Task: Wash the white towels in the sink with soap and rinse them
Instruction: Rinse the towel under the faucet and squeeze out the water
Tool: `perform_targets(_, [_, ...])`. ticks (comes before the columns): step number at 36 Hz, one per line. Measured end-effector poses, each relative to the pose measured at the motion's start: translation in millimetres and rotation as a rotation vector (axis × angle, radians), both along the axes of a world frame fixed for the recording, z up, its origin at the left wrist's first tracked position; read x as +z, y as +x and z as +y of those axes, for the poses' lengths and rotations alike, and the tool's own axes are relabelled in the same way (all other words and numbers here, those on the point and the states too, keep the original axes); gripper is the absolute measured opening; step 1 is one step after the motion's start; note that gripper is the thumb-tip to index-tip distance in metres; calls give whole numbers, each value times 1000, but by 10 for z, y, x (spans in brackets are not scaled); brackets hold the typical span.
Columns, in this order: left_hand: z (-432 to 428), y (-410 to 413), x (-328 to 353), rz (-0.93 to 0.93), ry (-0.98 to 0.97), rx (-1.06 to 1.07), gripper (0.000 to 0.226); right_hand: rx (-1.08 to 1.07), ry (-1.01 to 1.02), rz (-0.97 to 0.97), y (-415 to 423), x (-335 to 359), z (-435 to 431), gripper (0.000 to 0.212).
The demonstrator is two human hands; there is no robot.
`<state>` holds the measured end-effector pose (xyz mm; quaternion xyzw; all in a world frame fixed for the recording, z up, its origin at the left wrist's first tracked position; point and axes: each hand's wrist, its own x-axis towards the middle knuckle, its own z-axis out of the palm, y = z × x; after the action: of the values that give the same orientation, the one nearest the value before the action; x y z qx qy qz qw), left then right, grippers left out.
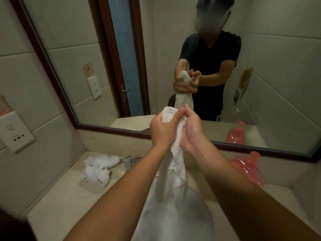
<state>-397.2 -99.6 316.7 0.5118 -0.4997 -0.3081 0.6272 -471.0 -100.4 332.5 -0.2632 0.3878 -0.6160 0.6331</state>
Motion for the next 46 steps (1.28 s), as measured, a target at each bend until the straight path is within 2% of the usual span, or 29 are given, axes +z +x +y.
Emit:
perform_targets(2, [-42,-52,-48,32,13,8,46,-179,19,163,-68,-121,-18,56])
perform_targets(4, [-85,-90,-45,64,32,24,54,-412,106,442,-191,-295,10,52])
perform_targets(5, [-112,-109,-35,75,28,30,58,-509,168,496,-253,-414,44,47])
perform_targets(7, [-142,-146,34,94,1,19,59,-613,317,440,-347,-752,135,38])
perform_targets(8, [-150,-161,84,106,-16,5,59,-602,433,414,-361,-940,179,44])
perform_targets(10, [-164,-184,188,128,-46,-28,59,-495,707,348,-287,-1287,261,78])
perform_targets(12, [-163,-200,291,165,-70,-63,56,-431,864,106,-202,-1554,259,110])
perform_targets(14, [-159,-176,379,200,-82,-81,51,-385,915,-164,-125,-1710,244,124])
perform_targets(16, [-152,-106,437,239,-71,-95,48,-283,816,-358,-100,-1798,206,128])
perform_targets(18, [-147,-3,469,301,-55,-132,54,-191,571,-578,-121,-1848,151,134])
perform_targets(20, [-154,144,448,340,-19,-170,61,-132,366,-776,-138,-1884,41,115])
perform_targets(21, [-161,230,424,362,-8,-193,57,-111,328,-802,-145,-1892,-14,108])
perform_targets(23, [-196,429,348,396,28,-257,49,-106,330,-754,-135,-1923,-135,100])
perform_targets(24, [-212,541,300,411,64,-298,54,-99,332,-704,-133,-1948,-208,95])
perform_targets(27, [-266,870,157,482,194,-446,89,-39,320,-542,-143,-1870,-317,88])
perform_targets(30, [-228,1076,80,510,229,-524,97,-3,296,-406,-182,-1698,-381,61])
perform_targets(32, [-222,1143,24,501,182,-512,91,-31,281,-321,-185,-1671,-431,43])
perform_targets(34, [-224,1183,-26,400,132,-430,81,-99,248,-236,-162,-1657,-486,41])
perform_targets(37, [-206,1184,-64,170,105,-275,57,-26,158,-235,-132,-1666,-556,82])
perform_targets(38, [-189,1154,-70,99,98,-240,53,-3,110,-239,-121,-1662,-589,90])
perform_targets(39, [-181,1118,-91,30,88,-216,49,22,65,-208,-119,-1614,-600,89])
perform_targets(43, [-171,962,-226,-153,33,-117,22,167,-106,-178,-39,-1230,-501,53])
perform_targets(46, [-165,802,-335,-145,-2,-72,17,78,-174,1,60,-921,-366,45])
